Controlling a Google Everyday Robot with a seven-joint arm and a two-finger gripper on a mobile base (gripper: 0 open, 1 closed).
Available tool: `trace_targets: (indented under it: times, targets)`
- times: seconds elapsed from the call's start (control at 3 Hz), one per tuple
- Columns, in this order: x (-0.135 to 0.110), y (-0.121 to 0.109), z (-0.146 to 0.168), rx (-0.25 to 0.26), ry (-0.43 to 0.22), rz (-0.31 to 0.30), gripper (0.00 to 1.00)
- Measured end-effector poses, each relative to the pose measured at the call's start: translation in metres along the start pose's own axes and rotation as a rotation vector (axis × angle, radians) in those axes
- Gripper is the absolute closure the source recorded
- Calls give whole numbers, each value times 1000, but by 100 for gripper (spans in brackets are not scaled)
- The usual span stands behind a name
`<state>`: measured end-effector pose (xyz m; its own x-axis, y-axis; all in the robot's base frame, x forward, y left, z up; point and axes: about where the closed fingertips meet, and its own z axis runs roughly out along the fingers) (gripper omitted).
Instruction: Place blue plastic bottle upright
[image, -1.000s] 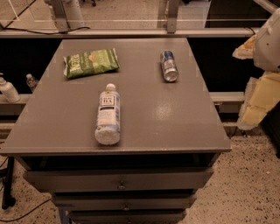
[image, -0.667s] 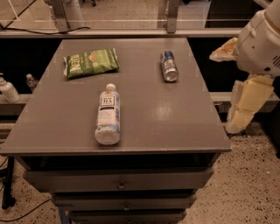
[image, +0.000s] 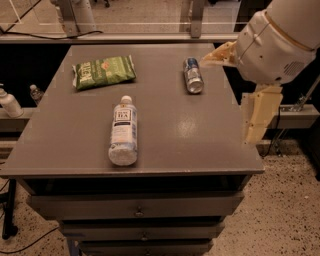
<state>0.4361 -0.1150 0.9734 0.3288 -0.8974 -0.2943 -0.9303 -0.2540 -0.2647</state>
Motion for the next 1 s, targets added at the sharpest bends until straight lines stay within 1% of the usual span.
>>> trace_targets:
  times: [0.33, 0.67, 1.0]
  targets:
    - [0, -1, 0, 2, 0, -1, 0]
    - [-6, -19, 1, 28, 8, -83, 0]
    - [-12, -50, 11, 43, 29, -199, 0]
